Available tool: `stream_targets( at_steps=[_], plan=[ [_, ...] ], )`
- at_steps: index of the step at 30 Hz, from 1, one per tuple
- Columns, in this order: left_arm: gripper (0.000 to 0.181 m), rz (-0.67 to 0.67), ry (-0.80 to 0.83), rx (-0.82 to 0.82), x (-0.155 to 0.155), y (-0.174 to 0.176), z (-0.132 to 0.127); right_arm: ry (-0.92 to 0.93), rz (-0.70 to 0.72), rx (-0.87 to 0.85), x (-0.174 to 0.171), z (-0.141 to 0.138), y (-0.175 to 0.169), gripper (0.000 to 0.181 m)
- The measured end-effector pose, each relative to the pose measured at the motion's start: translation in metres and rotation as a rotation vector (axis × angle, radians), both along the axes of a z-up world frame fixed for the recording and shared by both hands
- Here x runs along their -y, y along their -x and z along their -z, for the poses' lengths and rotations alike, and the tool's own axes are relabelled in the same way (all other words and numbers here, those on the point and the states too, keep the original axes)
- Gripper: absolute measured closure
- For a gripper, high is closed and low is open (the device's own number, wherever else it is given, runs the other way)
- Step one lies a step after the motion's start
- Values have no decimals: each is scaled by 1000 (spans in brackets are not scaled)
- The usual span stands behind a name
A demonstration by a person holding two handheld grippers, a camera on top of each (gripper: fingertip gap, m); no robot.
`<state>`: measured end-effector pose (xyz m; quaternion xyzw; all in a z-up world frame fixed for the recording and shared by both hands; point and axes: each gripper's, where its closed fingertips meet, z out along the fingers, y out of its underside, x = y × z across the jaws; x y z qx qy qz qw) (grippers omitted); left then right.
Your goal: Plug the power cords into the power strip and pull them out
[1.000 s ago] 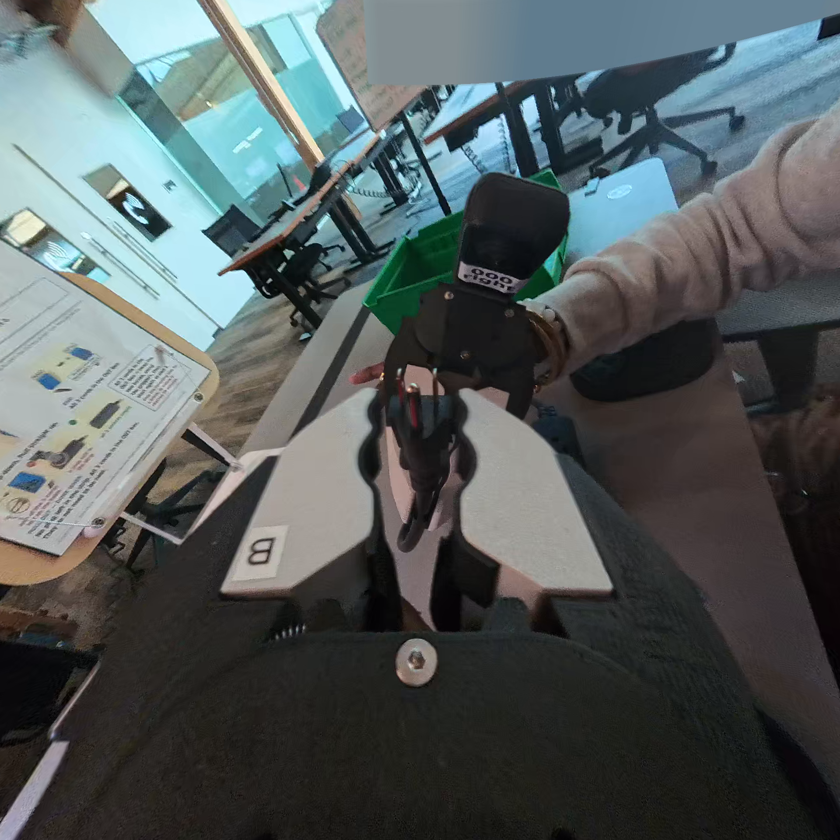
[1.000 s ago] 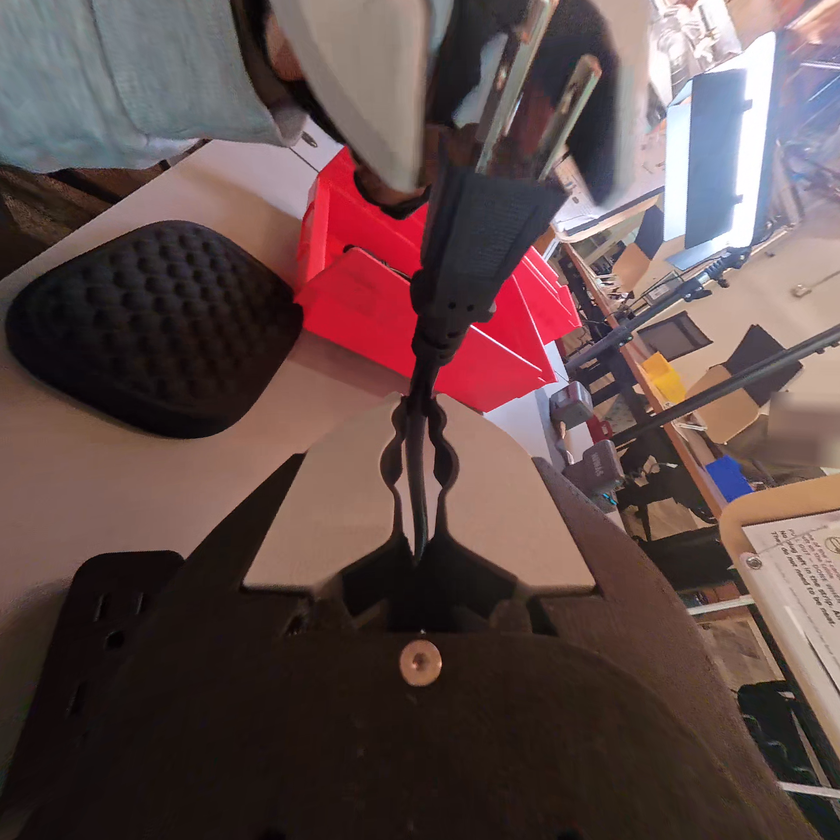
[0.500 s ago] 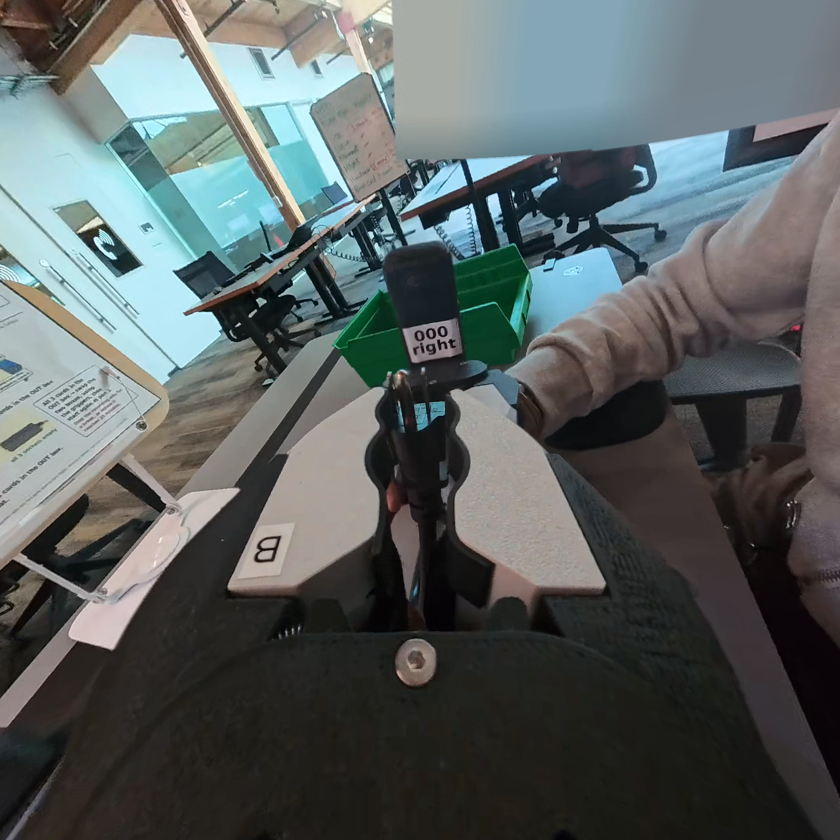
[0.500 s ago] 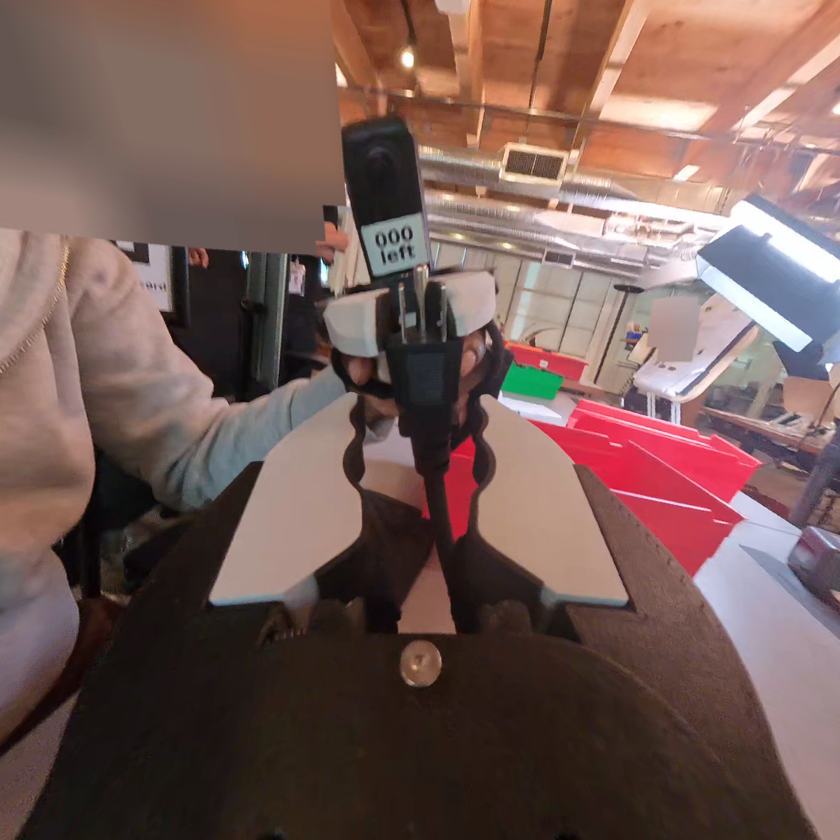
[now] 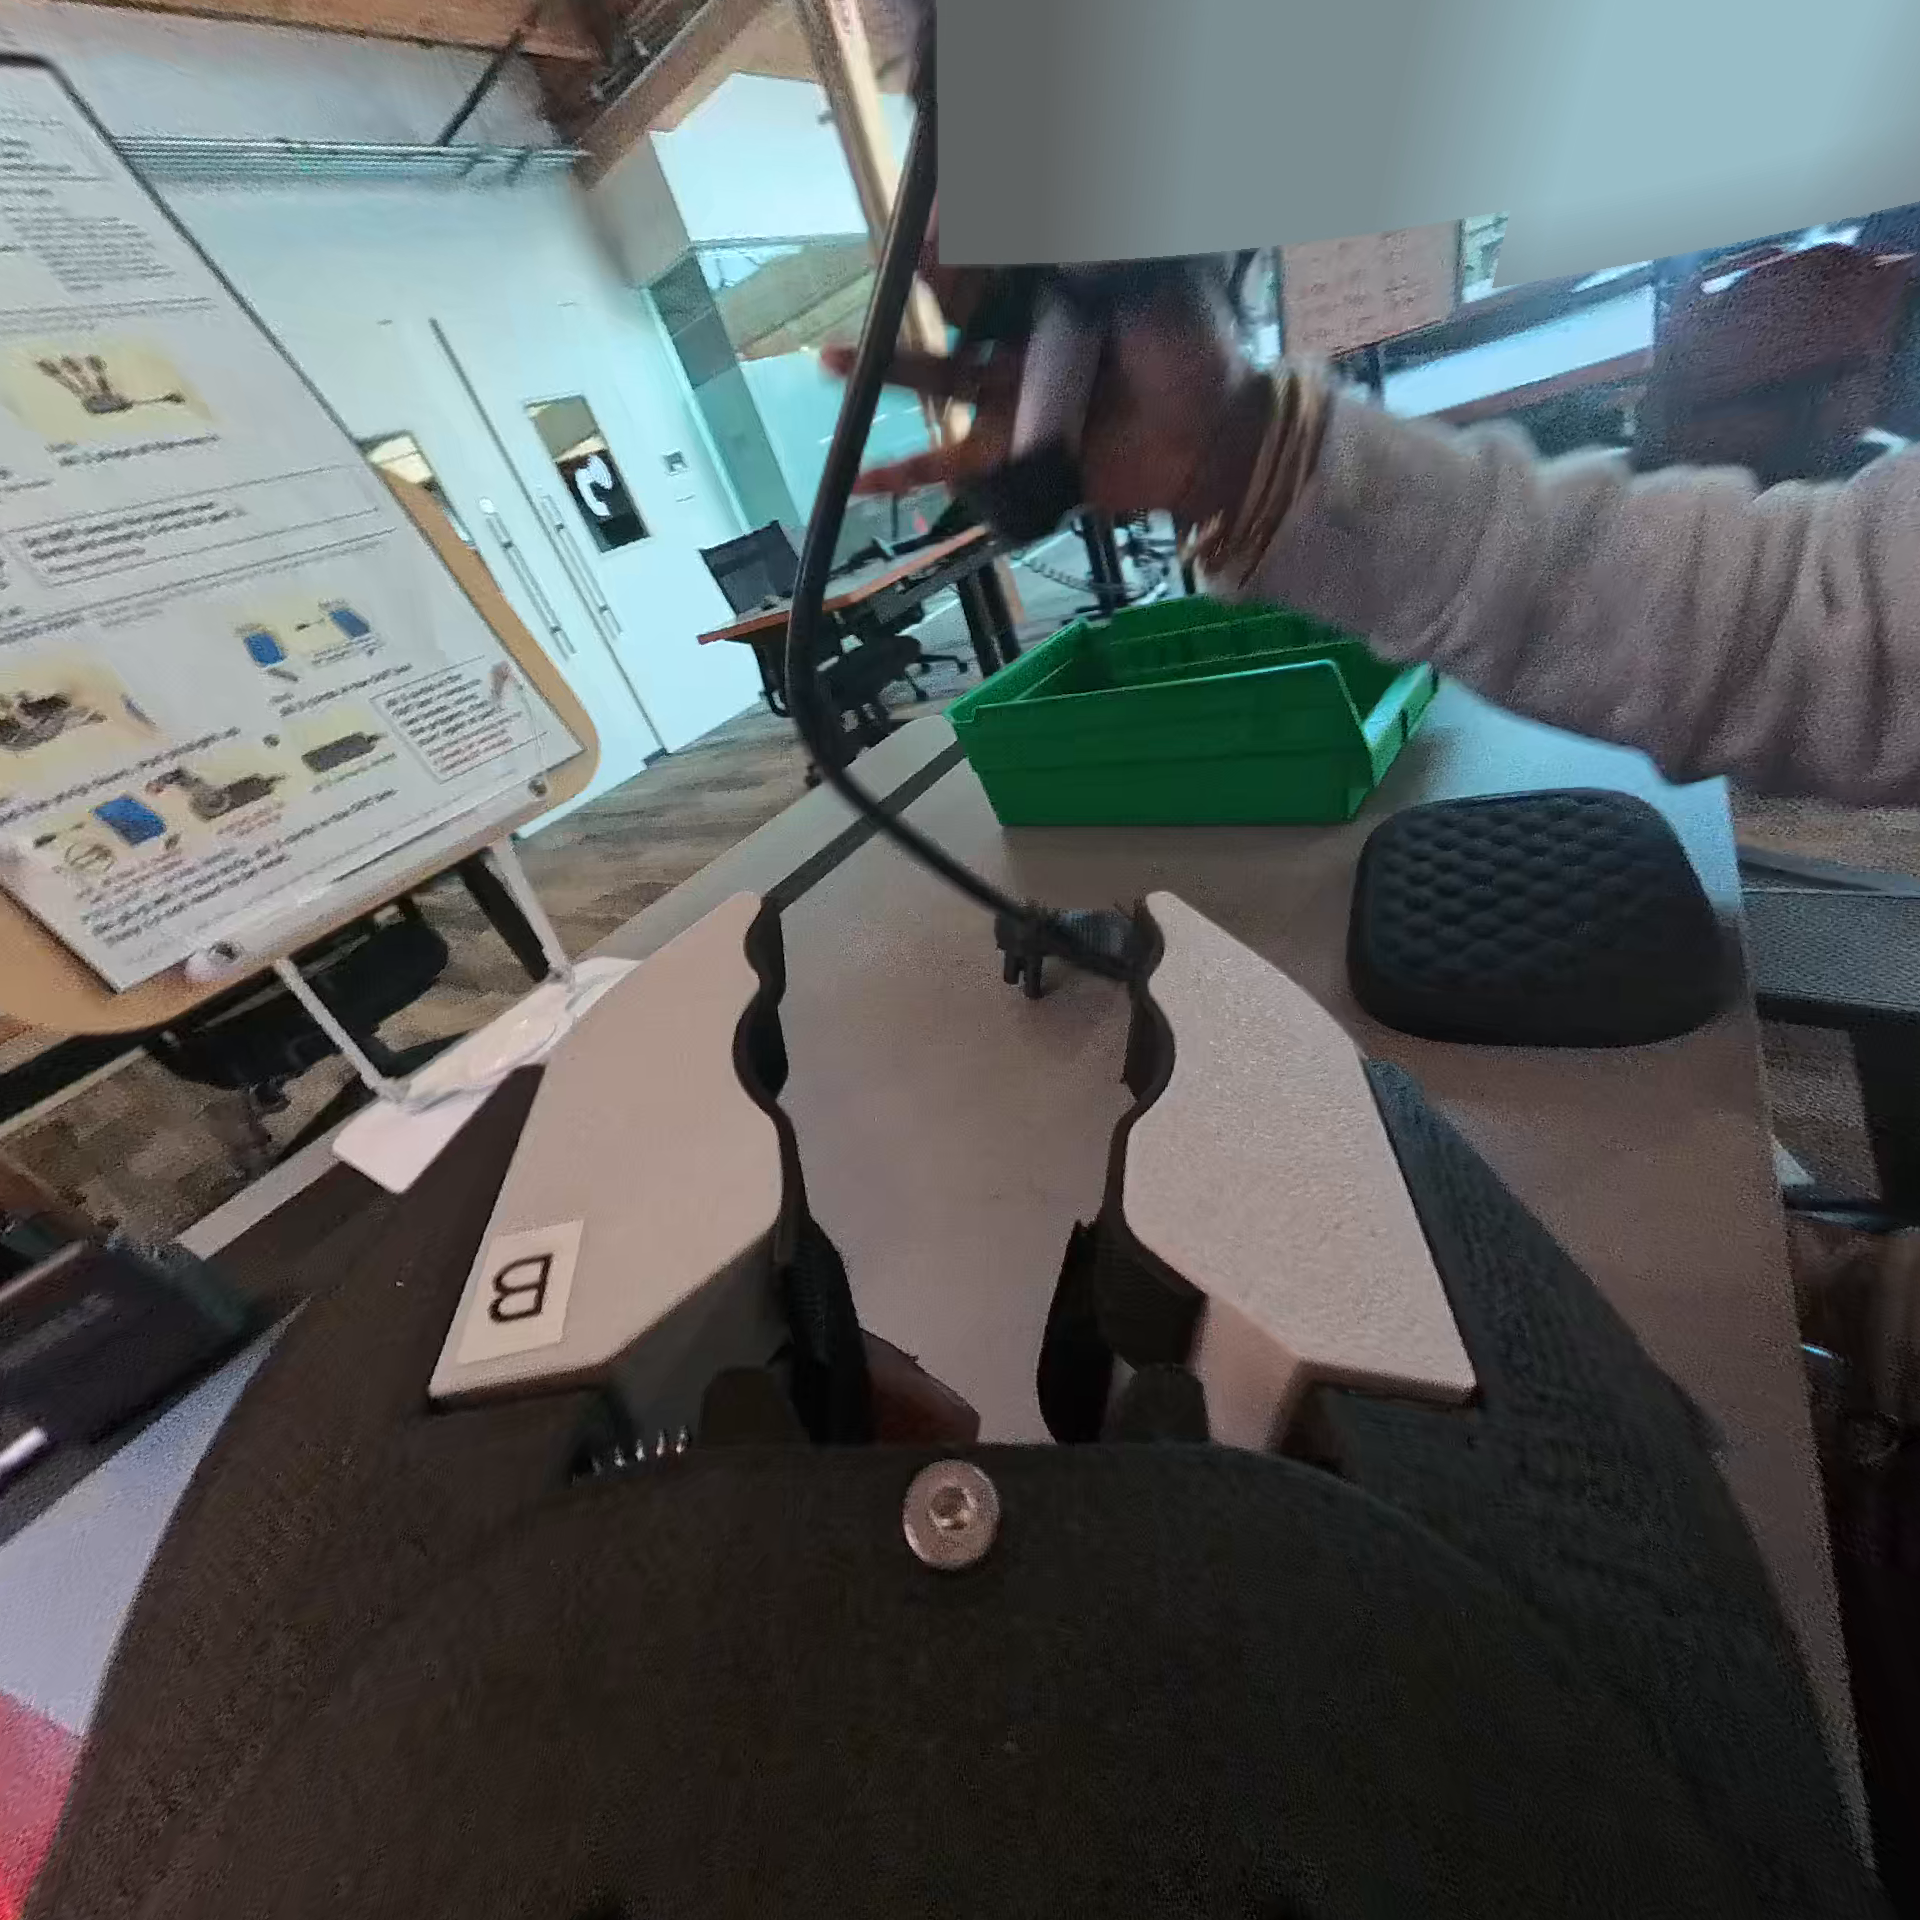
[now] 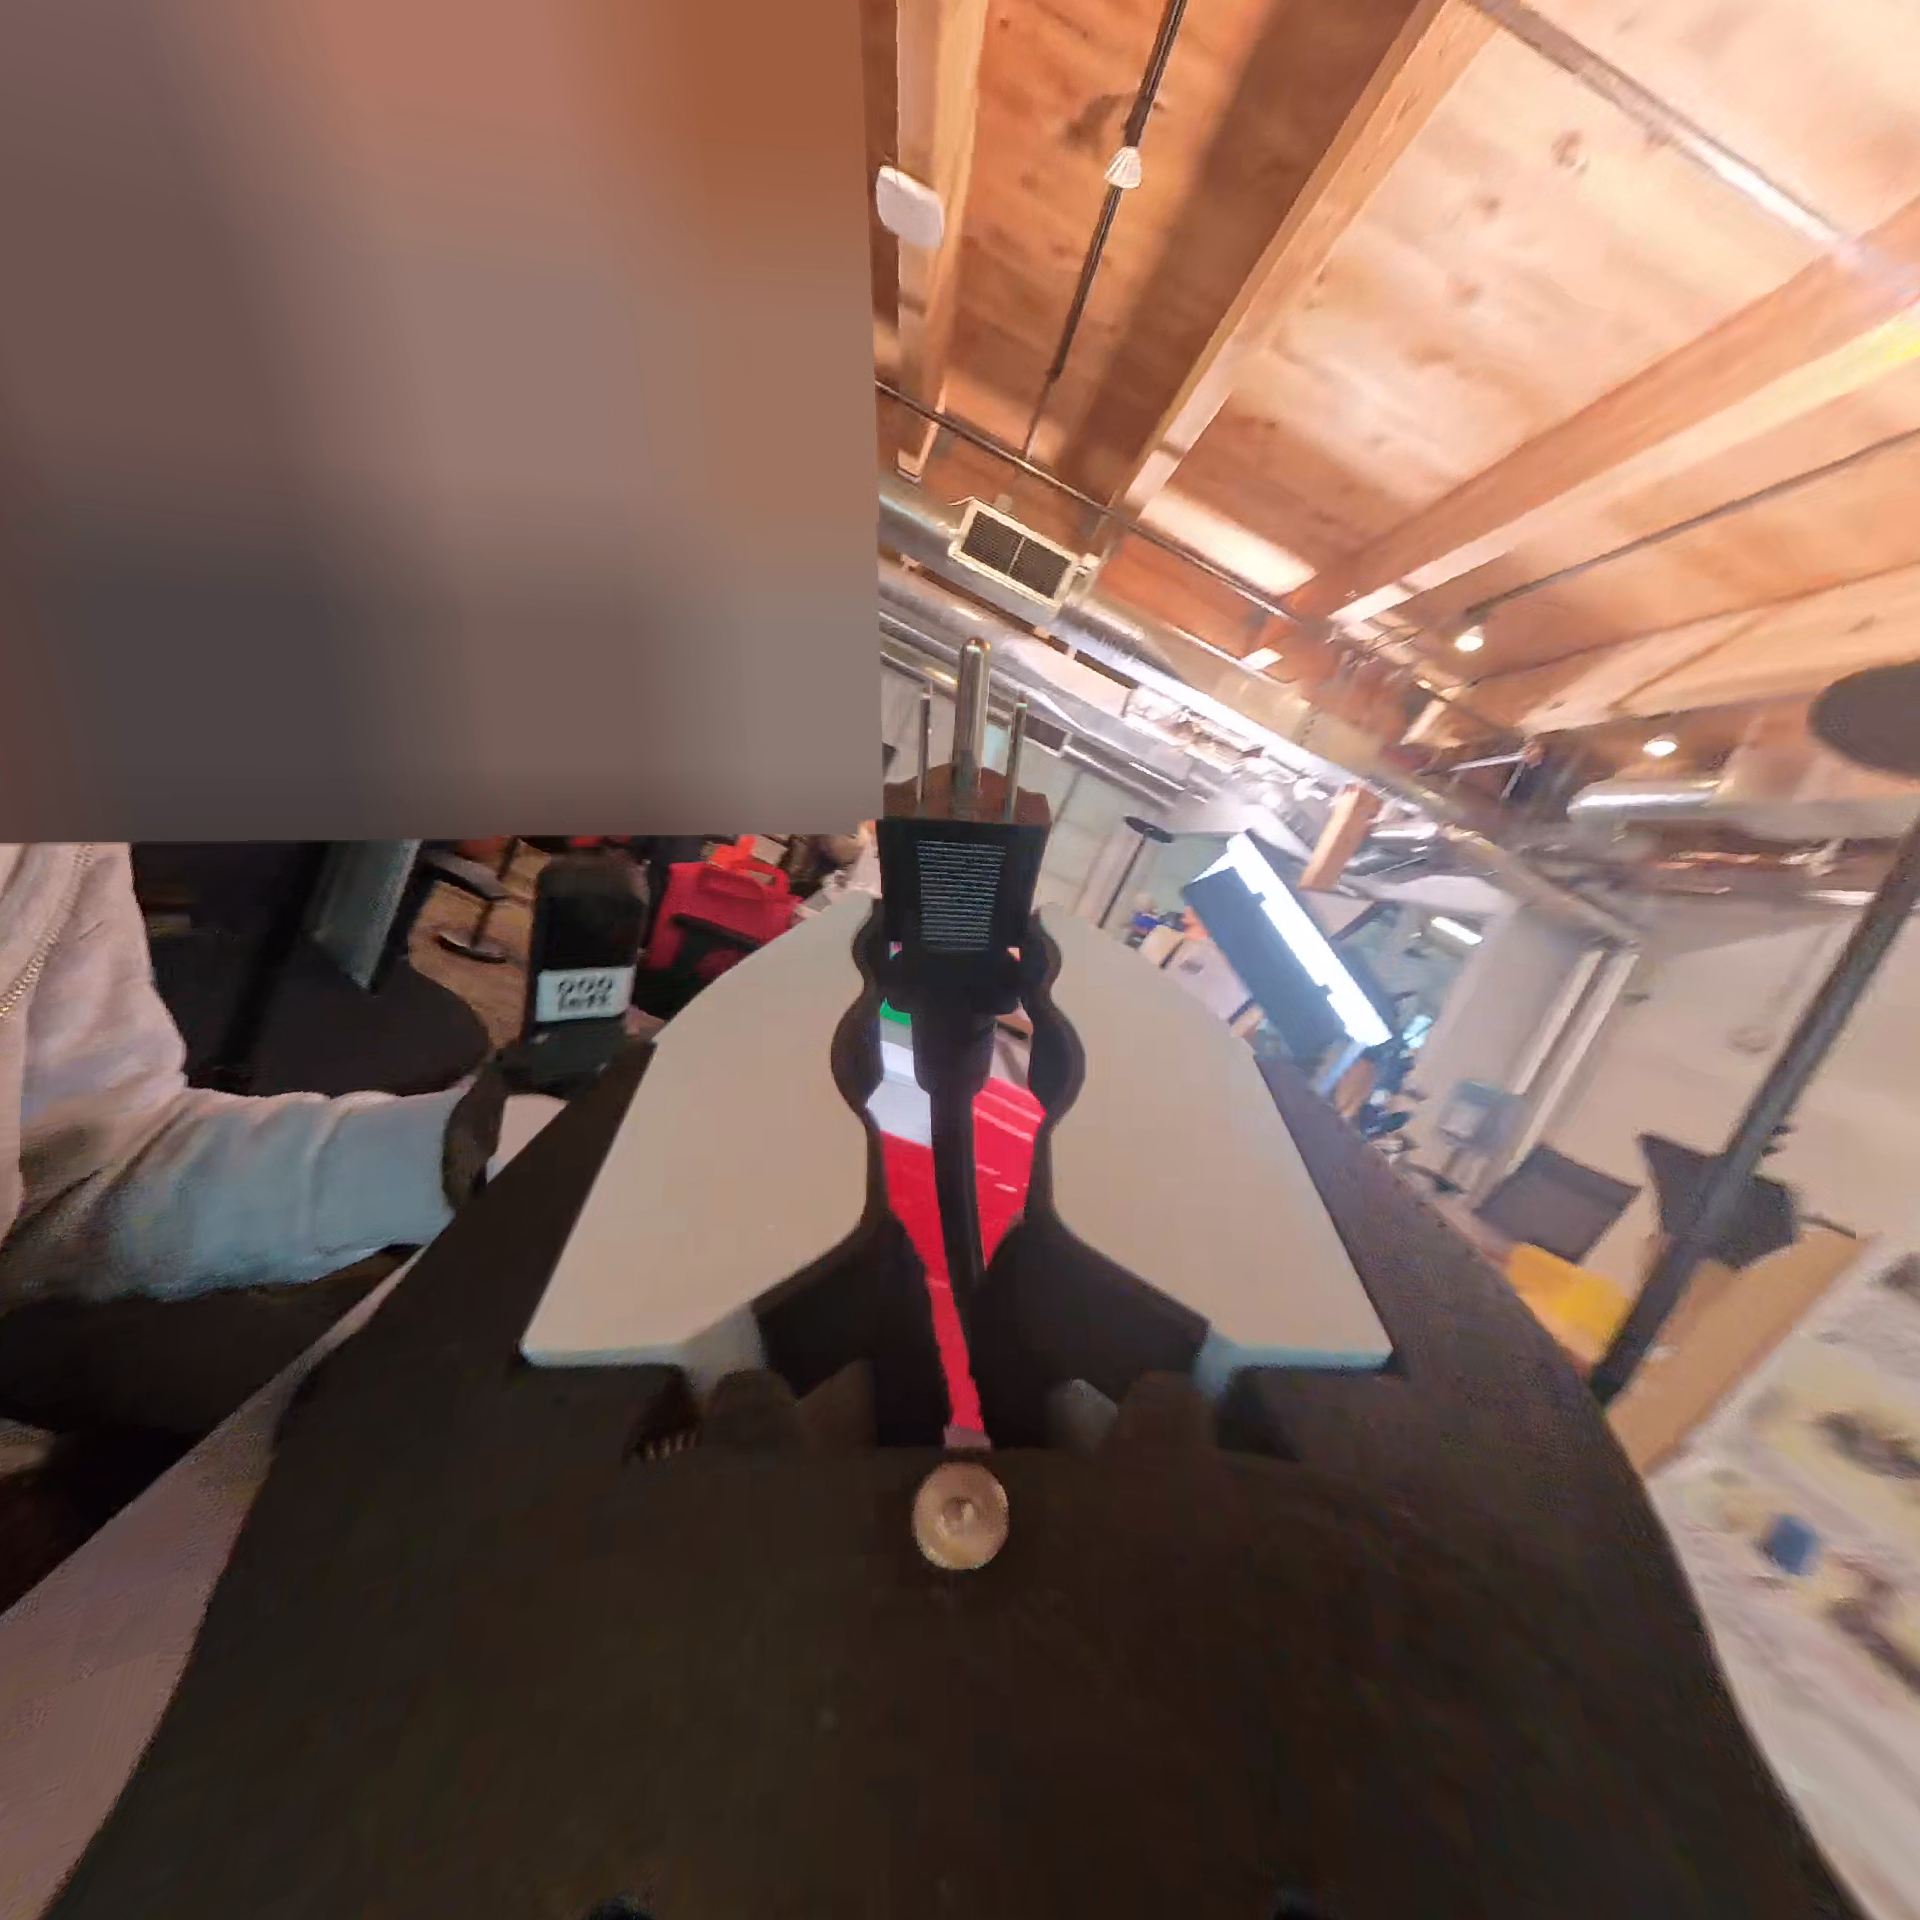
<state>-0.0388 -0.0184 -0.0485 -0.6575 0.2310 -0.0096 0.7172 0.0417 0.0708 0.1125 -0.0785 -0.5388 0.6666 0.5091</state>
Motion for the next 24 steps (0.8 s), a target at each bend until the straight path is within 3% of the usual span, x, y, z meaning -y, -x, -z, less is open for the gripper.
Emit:
stream_targets(
  at_steps=[6, 10, 12, 16, 20, 24],
  plan=[
    [120, 21, 28, 64, 6, -8, 24, -130, 121, -21, -17, -58, -62, 157],
    [121, 42, 133, 0, 10, -16, 49, -224, 116, 191, -5, -50, -93, 157],
    [120, 50, 161, -10, 12, -19, 56, -288, 158, 364, 0, -17, -91, 157],
    [120, 88, 120, 57, 13, -29, 45, -349, 207, 732, 13, 81, -70, 157],
    [120, 177, 136, 111, 14, -53, 28, -391, 192, 939, 40, 164, -43, 157],
    [121, 252, 186, 156, 13, -77, 14, -501, 146, 1025, 70, 224, -19, 157]
  ],
)
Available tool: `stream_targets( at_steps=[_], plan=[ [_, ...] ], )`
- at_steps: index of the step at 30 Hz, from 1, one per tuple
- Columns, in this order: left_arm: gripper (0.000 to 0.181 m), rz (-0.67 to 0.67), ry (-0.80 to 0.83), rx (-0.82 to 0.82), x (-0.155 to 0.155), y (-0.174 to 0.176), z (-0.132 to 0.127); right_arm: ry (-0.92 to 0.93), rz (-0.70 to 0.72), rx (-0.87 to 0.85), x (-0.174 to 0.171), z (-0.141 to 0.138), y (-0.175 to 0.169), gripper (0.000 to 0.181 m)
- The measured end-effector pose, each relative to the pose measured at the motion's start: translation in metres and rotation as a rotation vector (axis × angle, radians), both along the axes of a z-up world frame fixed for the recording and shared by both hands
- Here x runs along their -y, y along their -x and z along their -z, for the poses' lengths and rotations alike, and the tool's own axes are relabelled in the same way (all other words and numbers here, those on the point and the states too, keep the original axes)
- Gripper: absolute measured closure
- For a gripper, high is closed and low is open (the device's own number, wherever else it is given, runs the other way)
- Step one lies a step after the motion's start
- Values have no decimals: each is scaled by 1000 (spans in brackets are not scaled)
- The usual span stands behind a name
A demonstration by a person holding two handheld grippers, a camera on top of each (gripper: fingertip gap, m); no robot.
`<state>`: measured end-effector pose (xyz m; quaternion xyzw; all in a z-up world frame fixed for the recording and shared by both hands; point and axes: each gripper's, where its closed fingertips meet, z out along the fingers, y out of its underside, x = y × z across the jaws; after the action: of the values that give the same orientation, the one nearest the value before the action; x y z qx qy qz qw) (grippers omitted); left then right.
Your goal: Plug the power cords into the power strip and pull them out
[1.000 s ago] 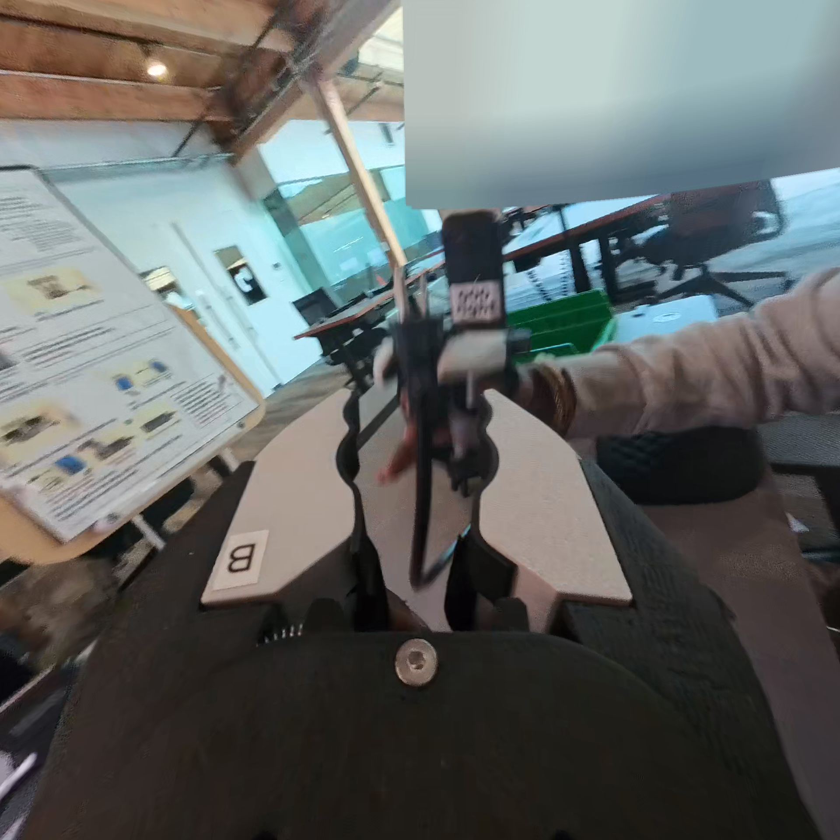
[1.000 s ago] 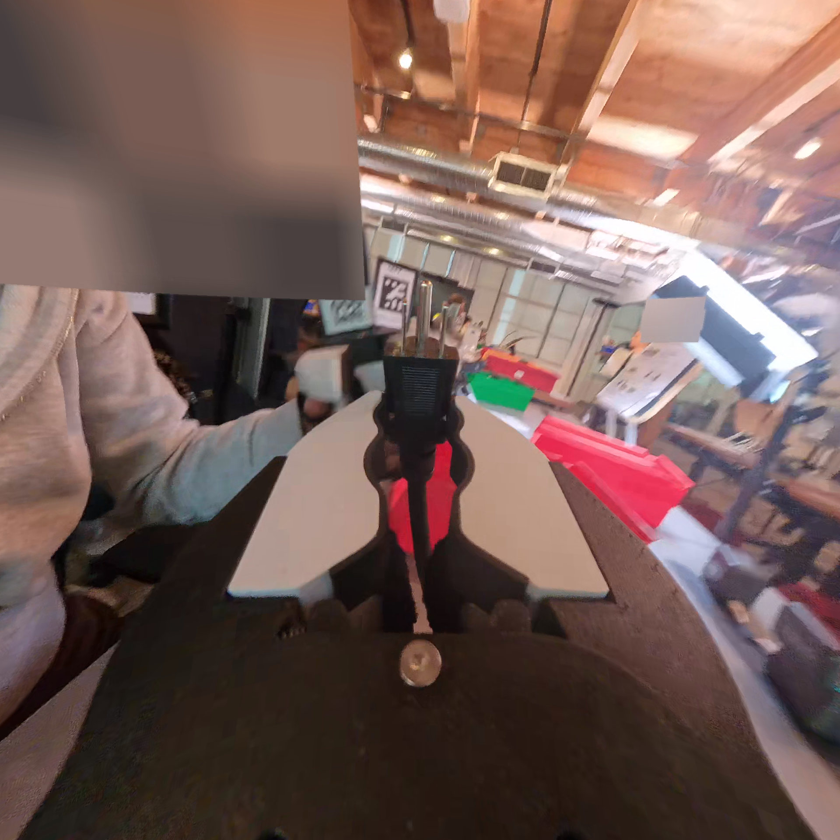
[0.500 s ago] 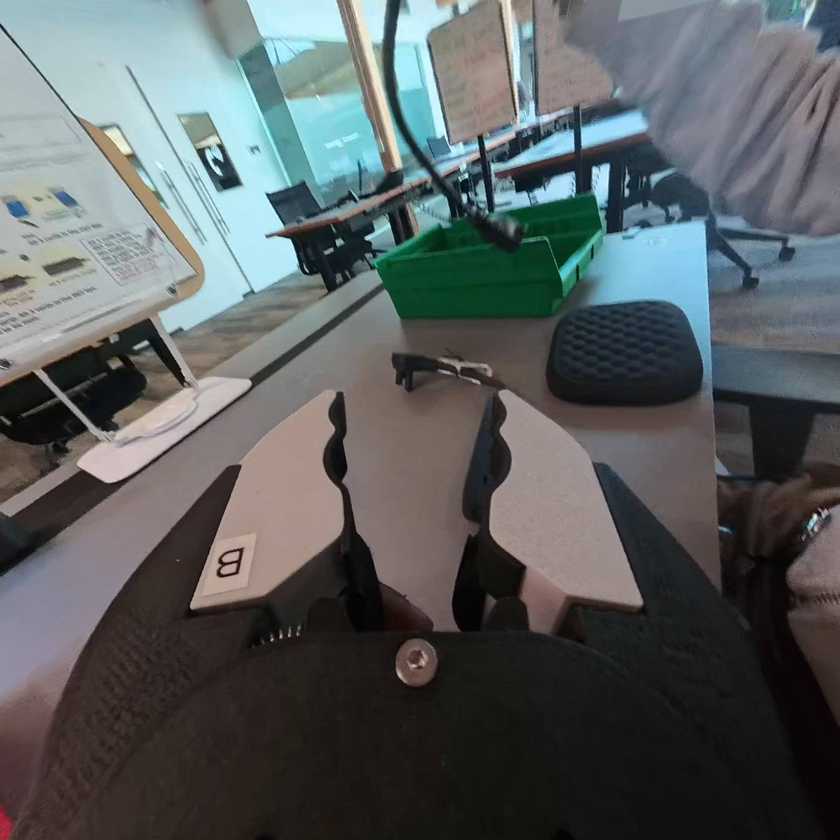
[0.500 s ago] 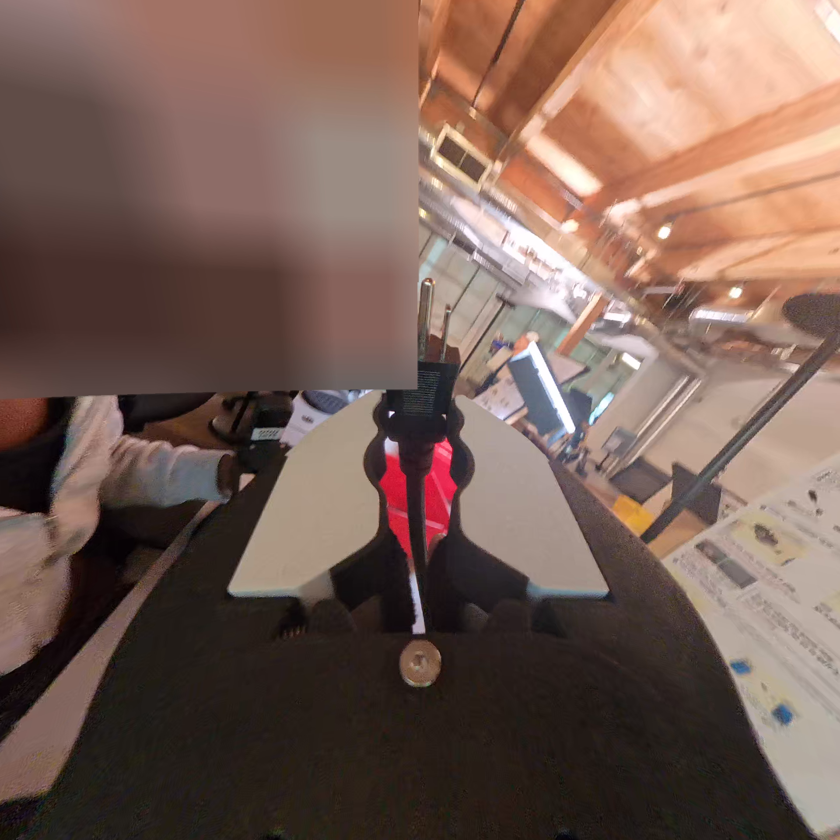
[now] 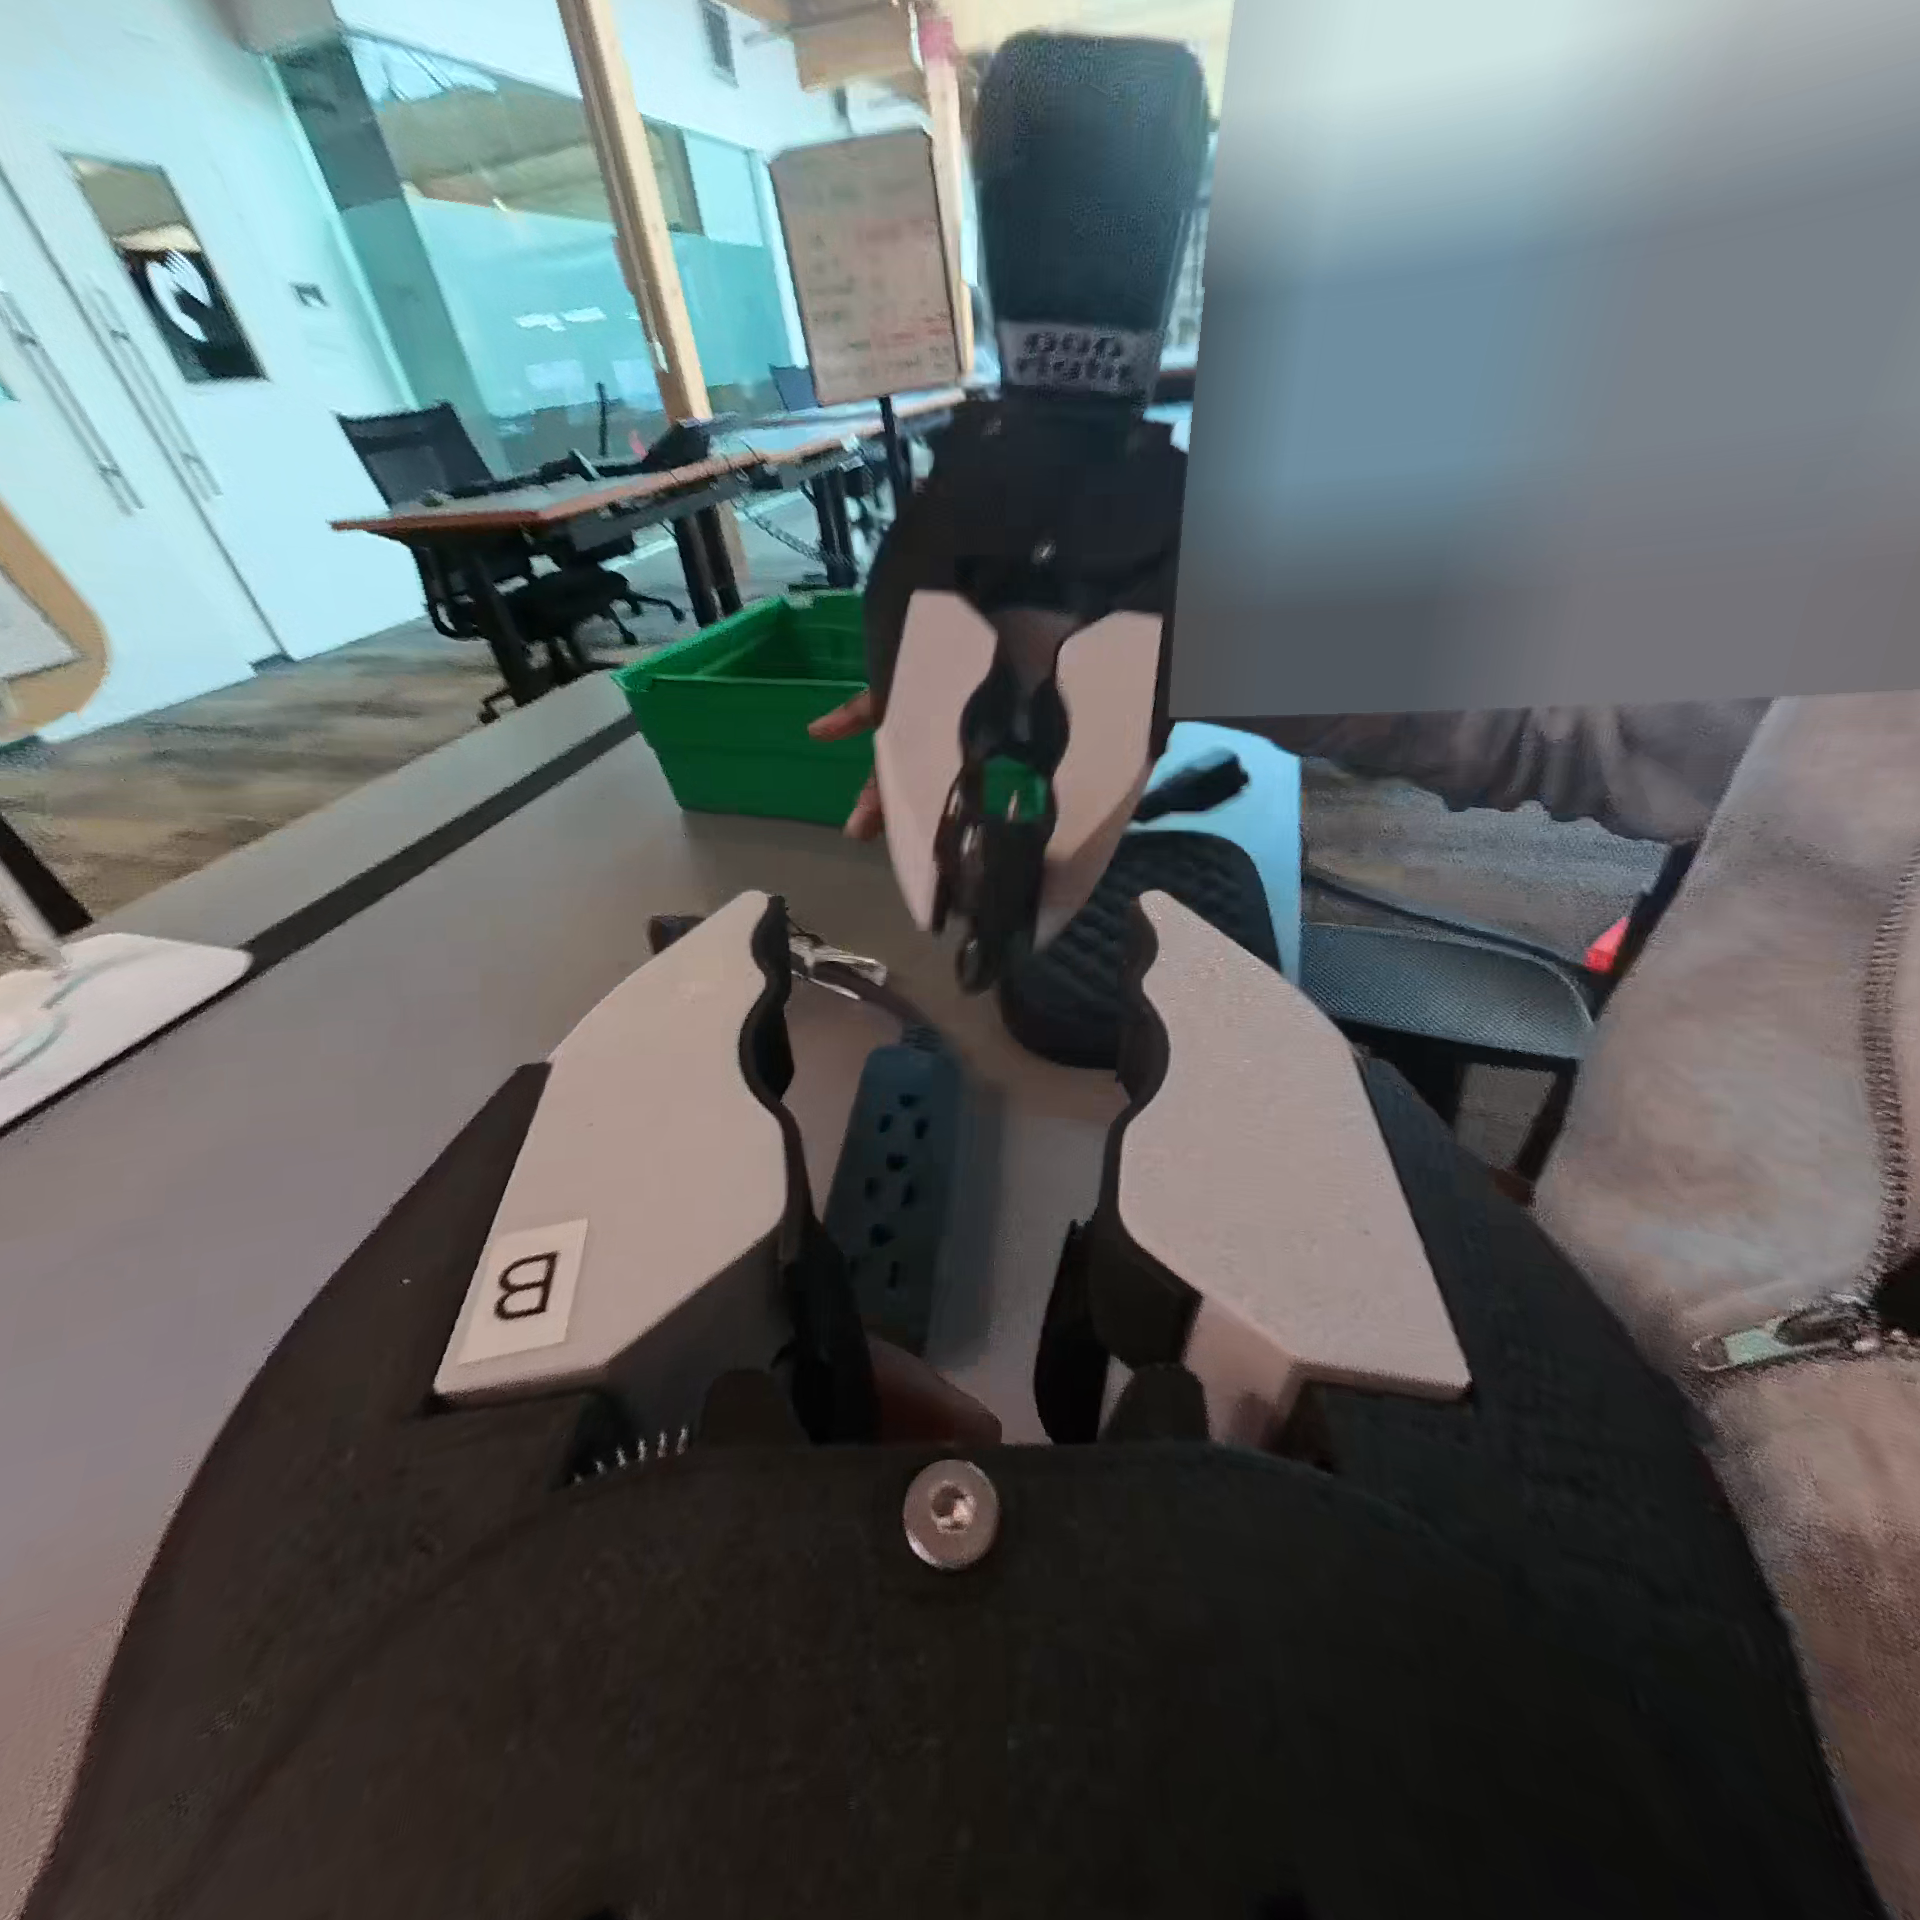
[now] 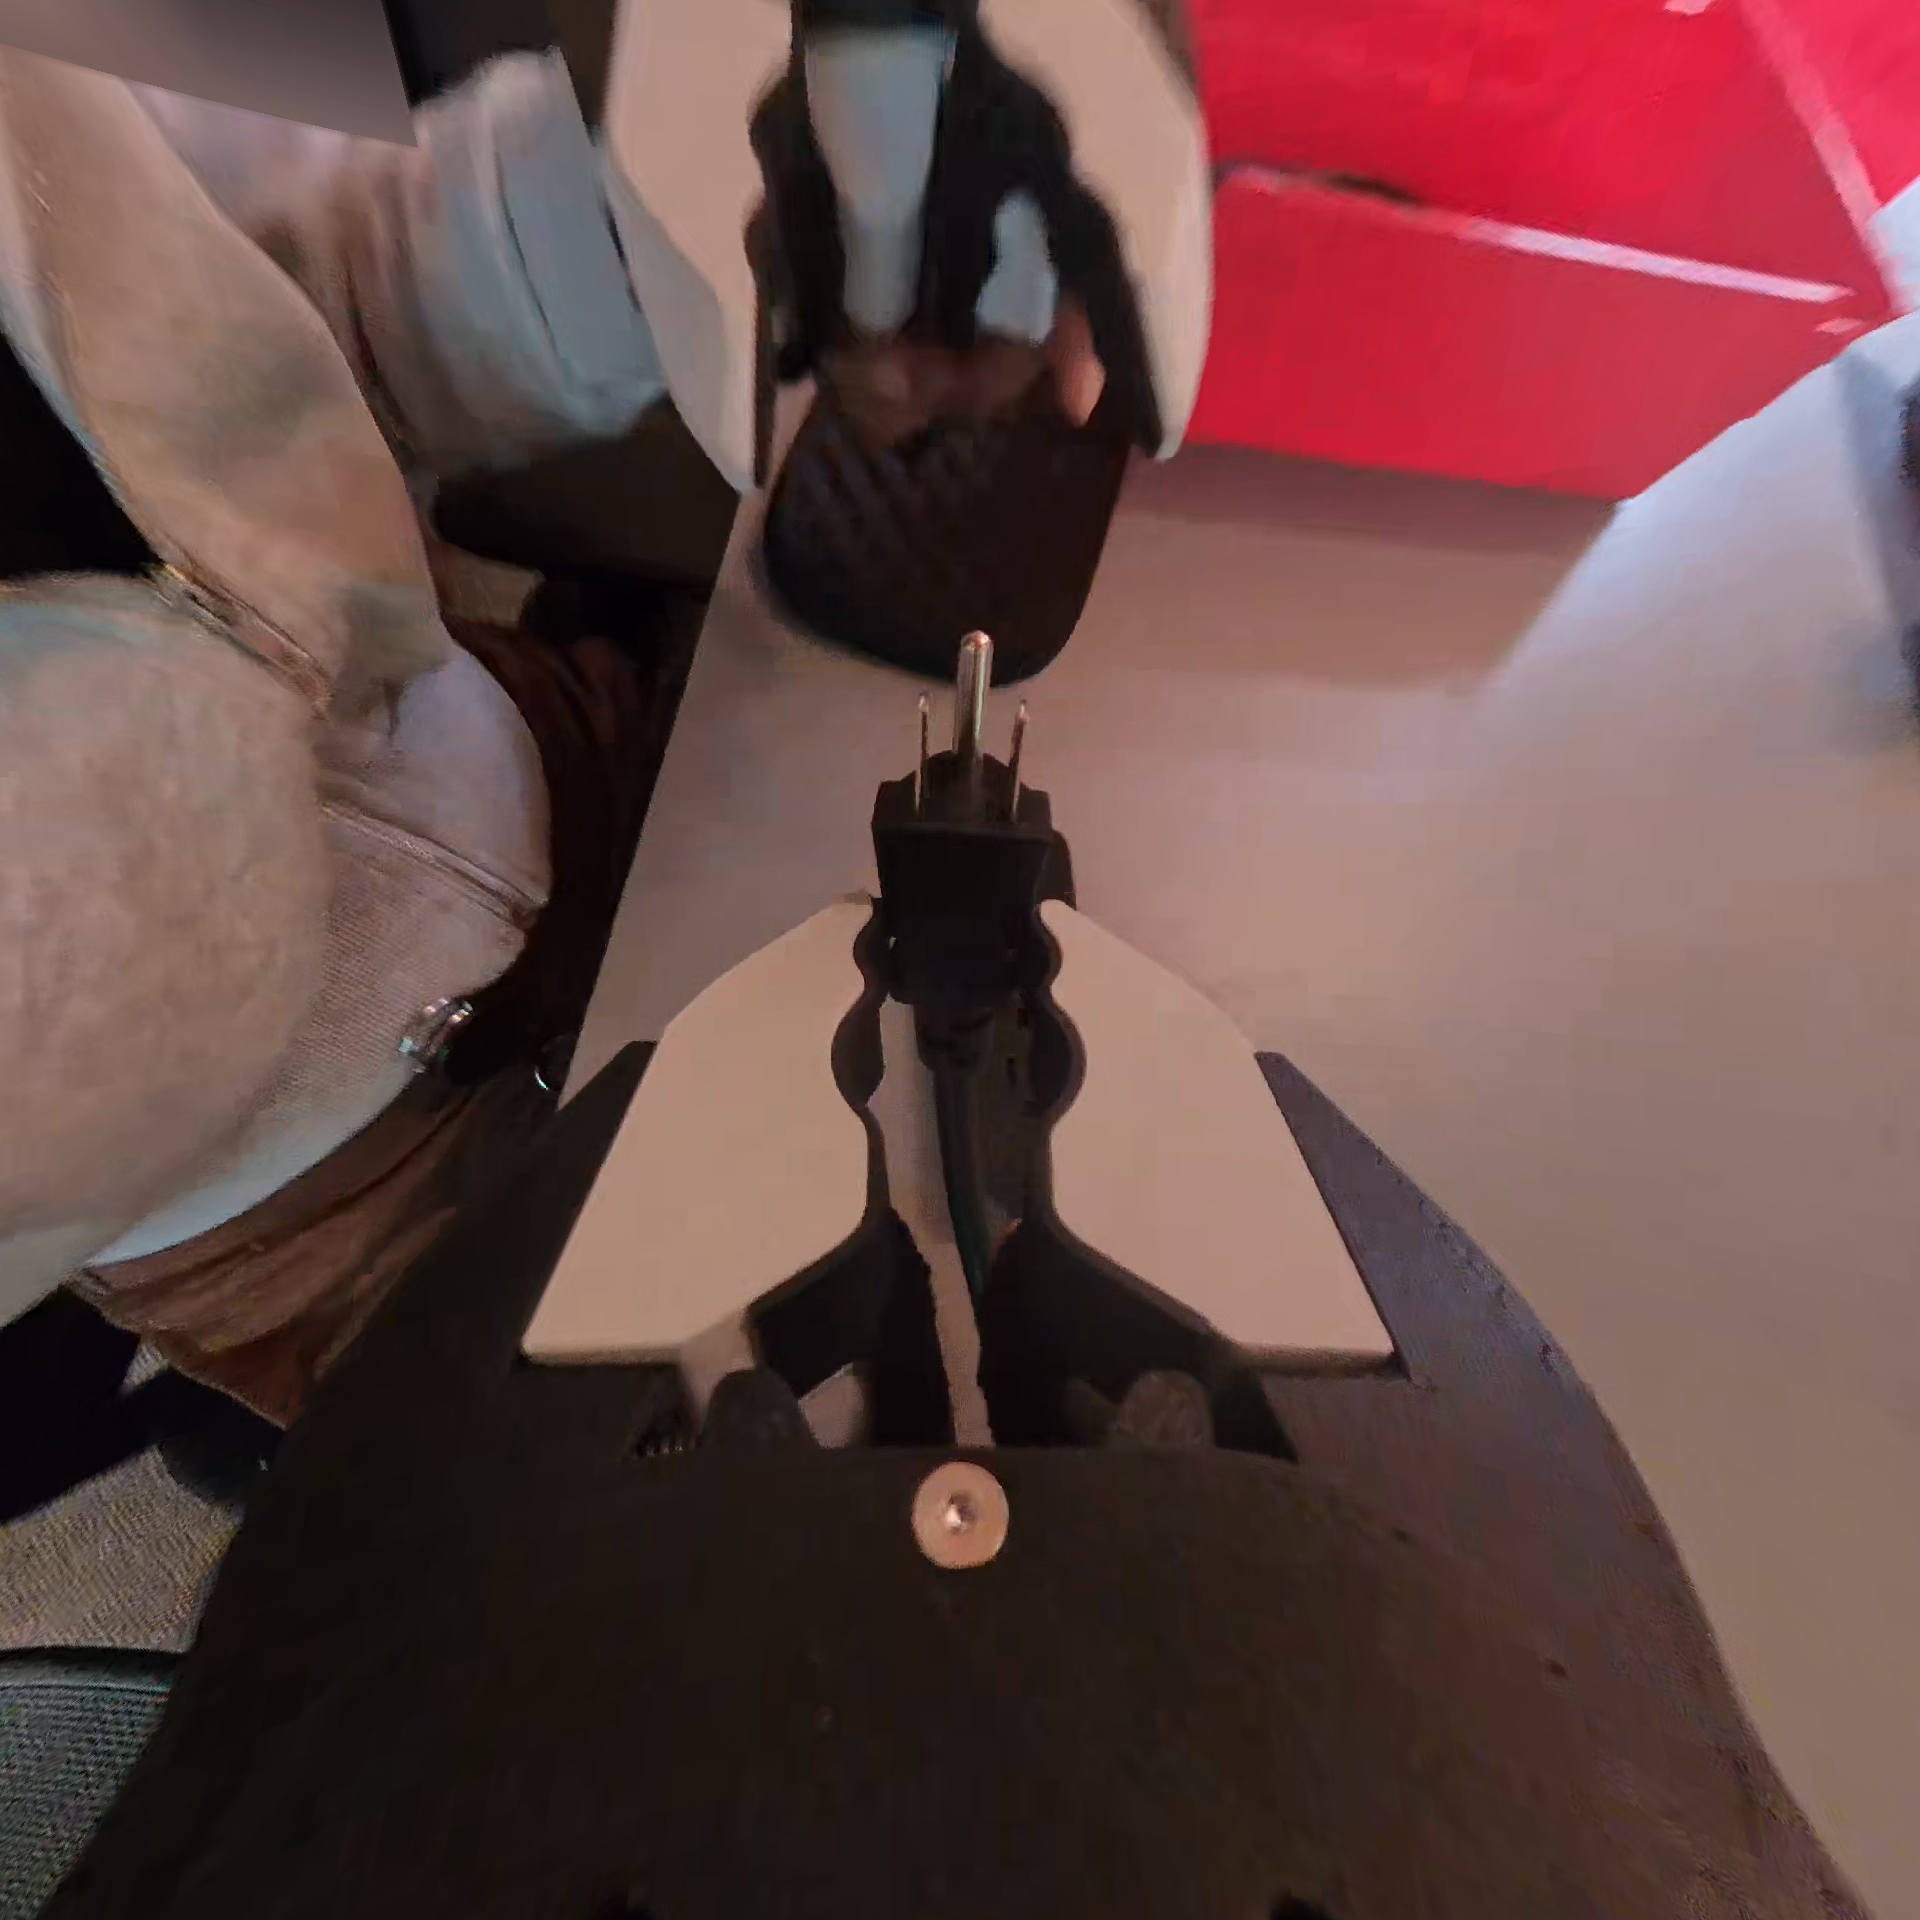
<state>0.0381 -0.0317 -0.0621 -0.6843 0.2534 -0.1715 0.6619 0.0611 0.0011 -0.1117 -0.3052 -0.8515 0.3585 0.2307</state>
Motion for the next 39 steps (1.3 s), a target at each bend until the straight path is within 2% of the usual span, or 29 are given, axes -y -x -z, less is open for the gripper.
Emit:
stream_targets(
  at_steps=[3, 7, 10, 16, 18, 21, 24, 26, 27, 29, 31, 32, 33, 35, 37, 39],
  plan=[
    [126, 7, 58, -126, -4, -8, 13, -42, -50, 34, 13, 24, 10, 157],
    [129, 15, 160, -306, -10, -10, 41, -44, -84, 34, 21, 31, 17, 157],
    [146, 42, 182, -321, -13, -15, 48, -49, -97, 38, 22, 33, 18, 157],
    [155, 62, 194, -353, -16, -19, 58, -33, -91, 17, 22, 34, 18, 157],
    [155, 54, 165, -294, -18, -18, 53, 3, -44, -37, 19, 27, 20, 156],
    [155, 58, 156, -210, -18, -14, 52, 109, 193, -233, -5, -5, 24, 117],
    [155, 58, 157, -143, -19, -12, 51, 409, 422, -496, -19, -54, 0, 104],
    [156, 59, 159, -111, -21, -11, 49, 707, 447, -557, -4, -68, -21, 122],
    [155, 58, 158, -98, -23, -12, 46, 882, 460, -511, 5, -65, -27, 125],
    [155, 59, 147, -72, -25, -14, 40, 1272, 509, -314, 22, -40, -31, 120],
    [155, 70, 136, -49, -26, -19, 32, 1632, 545, -131, 33, -14, -26, 109],
    [156, 74, 127, -38, -26, -22, 28, 1758, 567, -89, 35, -3, -21, 112],
    [155, 79, 121, -28, -27, -24, 25, 1849, 586, -92, 36, 5, -15, 112],
    [156, 92, 111, -4, -26, -30, 17, 1994, 582, -209, 29, 4, -5, 120],
    [156, 106, 103, 19, -23, -35, 10, 2013, 551, -431, 12, -13, -2, 113],
    [156, 86, 61, 47, -22, -34, 0, 2036, 421, -530, 7, -31, -1, 112]
  ],
)
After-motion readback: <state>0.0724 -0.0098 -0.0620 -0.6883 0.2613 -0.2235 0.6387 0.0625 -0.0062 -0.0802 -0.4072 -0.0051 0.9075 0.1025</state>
